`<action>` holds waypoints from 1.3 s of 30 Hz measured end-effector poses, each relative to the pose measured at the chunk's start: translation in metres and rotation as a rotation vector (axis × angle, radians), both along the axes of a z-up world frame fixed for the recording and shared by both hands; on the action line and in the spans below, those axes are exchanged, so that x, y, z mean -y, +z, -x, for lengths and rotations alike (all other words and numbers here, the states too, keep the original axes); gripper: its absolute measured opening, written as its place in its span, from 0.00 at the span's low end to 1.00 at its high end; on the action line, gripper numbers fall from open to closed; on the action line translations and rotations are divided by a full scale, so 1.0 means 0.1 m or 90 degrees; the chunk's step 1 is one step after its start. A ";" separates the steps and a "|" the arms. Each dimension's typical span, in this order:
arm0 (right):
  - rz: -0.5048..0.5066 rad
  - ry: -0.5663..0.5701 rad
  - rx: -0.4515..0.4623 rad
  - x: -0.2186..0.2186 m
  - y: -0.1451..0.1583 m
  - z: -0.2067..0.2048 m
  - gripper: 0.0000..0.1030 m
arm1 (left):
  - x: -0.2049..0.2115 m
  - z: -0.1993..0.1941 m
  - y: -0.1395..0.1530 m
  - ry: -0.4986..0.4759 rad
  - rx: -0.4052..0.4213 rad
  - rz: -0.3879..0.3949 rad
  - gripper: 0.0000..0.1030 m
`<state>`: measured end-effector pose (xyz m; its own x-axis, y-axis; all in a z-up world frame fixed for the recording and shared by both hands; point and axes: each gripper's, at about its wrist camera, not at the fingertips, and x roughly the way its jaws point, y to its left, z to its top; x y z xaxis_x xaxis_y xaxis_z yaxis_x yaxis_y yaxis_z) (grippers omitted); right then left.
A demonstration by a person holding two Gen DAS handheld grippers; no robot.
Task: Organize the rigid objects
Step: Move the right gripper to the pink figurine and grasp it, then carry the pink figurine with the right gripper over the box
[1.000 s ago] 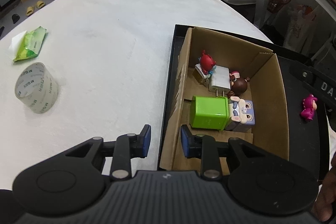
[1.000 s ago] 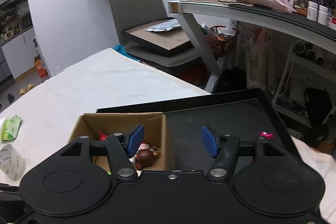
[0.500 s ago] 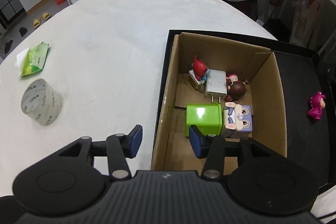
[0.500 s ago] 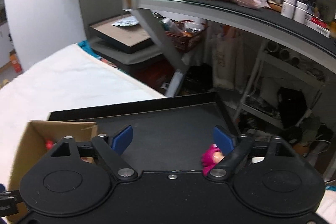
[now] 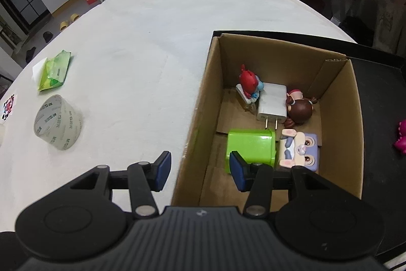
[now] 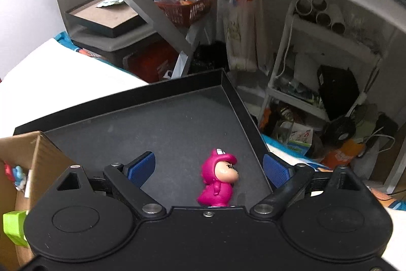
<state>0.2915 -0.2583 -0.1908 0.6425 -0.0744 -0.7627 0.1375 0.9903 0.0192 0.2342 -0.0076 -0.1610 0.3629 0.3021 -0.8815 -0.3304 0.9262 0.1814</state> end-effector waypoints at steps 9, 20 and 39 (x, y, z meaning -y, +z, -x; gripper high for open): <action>-0.016 -0.010 -0.035 0.12 -0.24 -0.09 0.68 | 0.15 -0.06 -0.03 0.009 -0.011 -0.037 0.52; -0.063 0.013 -0.022 0.12 -0.15 -0.01 0.35 | 0.17 0.00 0.03 0.000 -0.001 -0.034 0.52; -0.051 0.013 0.067 -0.11 0.35 0.22 0.35 | -0.09 0.27 0.09 -0.011 0.016 0.002 0.52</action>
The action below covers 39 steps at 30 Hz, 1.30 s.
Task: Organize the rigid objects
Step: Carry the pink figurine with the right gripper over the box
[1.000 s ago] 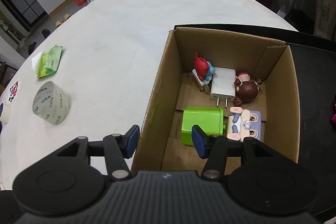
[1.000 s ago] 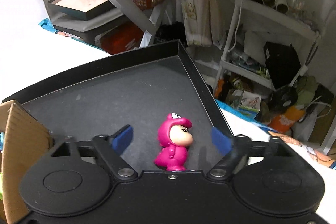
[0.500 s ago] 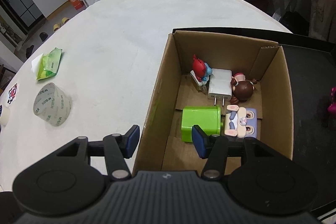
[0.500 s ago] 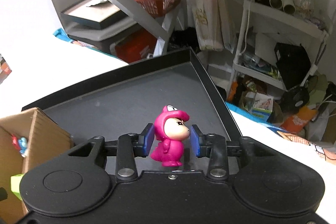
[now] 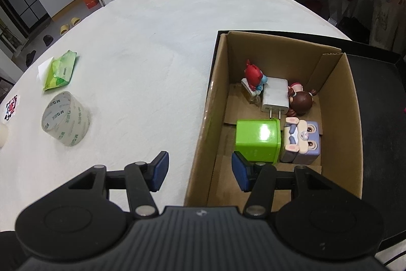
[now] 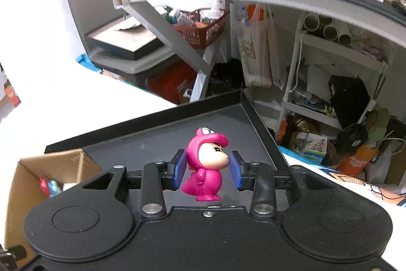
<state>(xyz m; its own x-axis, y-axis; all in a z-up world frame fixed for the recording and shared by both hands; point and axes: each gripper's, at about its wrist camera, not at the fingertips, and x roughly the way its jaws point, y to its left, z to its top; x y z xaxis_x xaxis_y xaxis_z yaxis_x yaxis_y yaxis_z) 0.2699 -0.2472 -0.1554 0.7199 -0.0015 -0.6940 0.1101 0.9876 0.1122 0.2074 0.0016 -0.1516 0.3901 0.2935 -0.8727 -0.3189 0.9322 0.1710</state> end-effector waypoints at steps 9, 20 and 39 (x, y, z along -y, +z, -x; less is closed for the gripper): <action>0.019 0.039 0.042 -0.35 0.19 0.17 0.35 | -0.11 0.14 0.02 -0.015 0.015 0.030 0.52; 0.041 0.109 0.096 -0.76 0.39 0.33 0.35 | -0.27 0.29 -0.02 -0.019 0.027 0.063 0.52; 0.041 0.233 0.112 -1.27 0.33 0.48 0.36 | -0.43 0.33 -0.11 -0.026 0.052 0.107 0.46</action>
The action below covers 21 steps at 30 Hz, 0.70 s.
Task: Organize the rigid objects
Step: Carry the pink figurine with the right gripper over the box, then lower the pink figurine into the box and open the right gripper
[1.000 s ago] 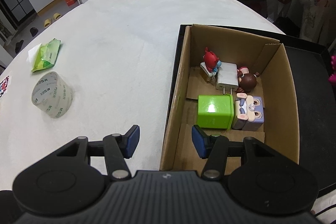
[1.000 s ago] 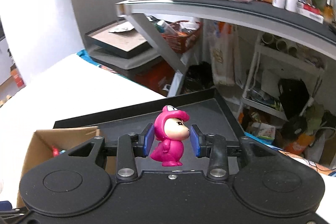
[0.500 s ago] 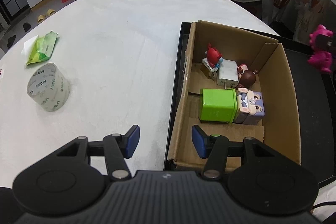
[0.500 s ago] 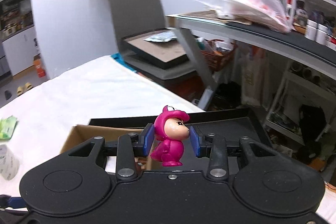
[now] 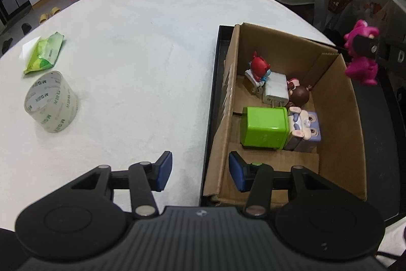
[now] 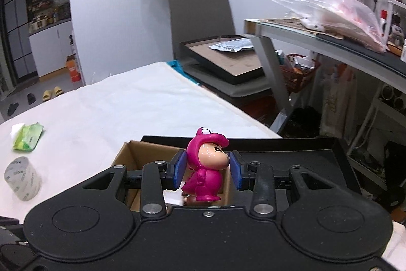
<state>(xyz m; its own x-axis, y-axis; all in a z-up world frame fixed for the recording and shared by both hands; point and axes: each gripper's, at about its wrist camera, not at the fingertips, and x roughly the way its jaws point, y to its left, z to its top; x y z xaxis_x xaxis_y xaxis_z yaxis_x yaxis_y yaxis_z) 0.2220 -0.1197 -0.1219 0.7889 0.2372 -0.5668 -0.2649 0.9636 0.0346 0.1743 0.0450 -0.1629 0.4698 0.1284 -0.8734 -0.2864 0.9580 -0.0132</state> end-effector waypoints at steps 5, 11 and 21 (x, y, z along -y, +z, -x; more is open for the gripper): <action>0.004 0.037 -0.017 -0.14 -0.06 0.00 0.36 | -0.01 0.00 -0.05 -0.012 0.010 0.030 0.21; 0.000 0.069 -0.050 -0.33 -0.16 -0.02 0.36 | 0.03 0.03 -0.08 -0.031 0.017 0.042 0.10; 0.011 0.126 -0.077 -0.57 -0.26 -0.01 0.43 | -0.07 0.03 -0.11 -0.034 0.016 0.071 0.10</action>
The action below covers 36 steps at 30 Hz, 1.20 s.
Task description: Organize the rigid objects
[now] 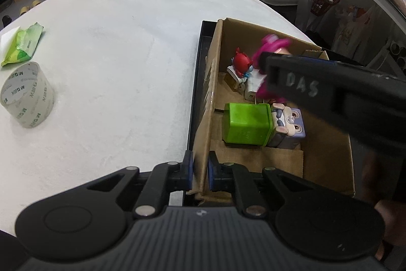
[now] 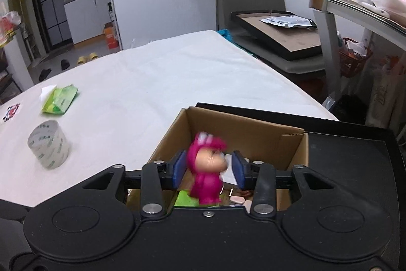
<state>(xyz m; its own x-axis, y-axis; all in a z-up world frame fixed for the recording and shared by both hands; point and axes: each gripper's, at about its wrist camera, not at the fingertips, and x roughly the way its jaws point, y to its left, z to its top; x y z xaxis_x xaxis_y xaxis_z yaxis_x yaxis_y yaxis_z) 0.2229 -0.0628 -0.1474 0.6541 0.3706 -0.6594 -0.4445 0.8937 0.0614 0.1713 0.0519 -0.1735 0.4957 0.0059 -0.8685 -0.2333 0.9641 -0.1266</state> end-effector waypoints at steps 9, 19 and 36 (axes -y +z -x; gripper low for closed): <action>-0.002 -0.001 -0.013 0.04 -0.01 0.00 0.48 | -0.02 -0.02 -0.05 0.002 -0.029 0.012 0.12; -0.009 -0.033 -0.026 0.31 0.05 0.09 0.58 | 0.04 -0.01 0.11 -0.001 -0.048 -0.014 0.15; -0.059 -0.152 -0.024 1.08 0.55 0.48 0.91 | 0.23 0.23 0.65 -0.026 -0.016 -0.060 0.47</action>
<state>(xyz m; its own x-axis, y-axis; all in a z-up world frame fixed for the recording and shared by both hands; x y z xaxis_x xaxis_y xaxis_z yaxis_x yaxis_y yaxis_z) 0.1747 -0.1712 -0.0924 0.7062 0.2687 -0.6550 -0.2175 0.9628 0.1605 0.1479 0.0290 -0.1086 0.4756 0.0685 -0.8770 -0.1962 0.9801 -0.0298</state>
